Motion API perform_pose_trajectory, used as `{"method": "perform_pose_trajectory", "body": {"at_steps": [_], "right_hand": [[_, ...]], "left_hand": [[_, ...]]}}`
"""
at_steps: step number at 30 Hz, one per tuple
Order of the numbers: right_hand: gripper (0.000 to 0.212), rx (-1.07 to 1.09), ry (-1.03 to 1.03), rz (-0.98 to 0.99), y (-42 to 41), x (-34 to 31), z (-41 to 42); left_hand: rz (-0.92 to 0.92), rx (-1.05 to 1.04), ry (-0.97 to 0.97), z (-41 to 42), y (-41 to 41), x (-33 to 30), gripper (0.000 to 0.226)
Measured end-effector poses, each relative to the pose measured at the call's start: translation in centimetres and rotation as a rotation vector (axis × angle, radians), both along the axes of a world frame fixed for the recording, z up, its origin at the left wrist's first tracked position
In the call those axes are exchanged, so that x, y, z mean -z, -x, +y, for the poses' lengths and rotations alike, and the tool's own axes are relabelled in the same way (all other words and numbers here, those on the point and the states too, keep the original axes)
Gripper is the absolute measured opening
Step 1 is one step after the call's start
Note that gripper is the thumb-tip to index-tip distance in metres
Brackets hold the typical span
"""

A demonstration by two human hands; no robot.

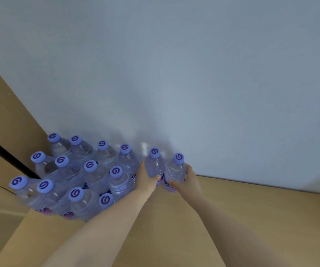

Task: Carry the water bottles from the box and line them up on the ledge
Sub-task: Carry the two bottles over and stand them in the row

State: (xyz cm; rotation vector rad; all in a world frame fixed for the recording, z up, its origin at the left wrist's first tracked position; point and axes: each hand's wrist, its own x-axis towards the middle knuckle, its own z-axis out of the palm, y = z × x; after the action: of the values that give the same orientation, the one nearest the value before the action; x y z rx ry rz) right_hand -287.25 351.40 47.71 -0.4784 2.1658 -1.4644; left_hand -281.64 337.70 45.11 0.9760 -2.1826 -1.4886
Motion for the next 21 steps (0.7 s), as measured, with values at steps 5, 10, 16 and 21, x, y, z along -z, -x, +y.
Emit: {"method": "perform_pose_trajectory", "body": {"at_steps": [5,10,16,21], "right_hand": [[0.032,-0.003,-0.049,0.048,0.2,0.4,0.5],[0.028,-0.022,-0.086,0.029,0.5,1.6,0.7],[0.030,-0.032,-0.109,0.067,0.4,2.2,0.7],[0.025,-0.047,-0.071,0.063,0.4,2.3,0.5]], "left_hand": [[0.043,-0.045,-0.046,0.2,-1.3,0.1,0.045],[-0.012,-0.026,-0.109,0.4,-2.1,0.0,0.039],[-0.112,0.008,-0.004,0.4,-1.6,-0.7,0.017],[-0.156,-0.068,0.002,1.2,-1.8,-0.7,0.028]]}}
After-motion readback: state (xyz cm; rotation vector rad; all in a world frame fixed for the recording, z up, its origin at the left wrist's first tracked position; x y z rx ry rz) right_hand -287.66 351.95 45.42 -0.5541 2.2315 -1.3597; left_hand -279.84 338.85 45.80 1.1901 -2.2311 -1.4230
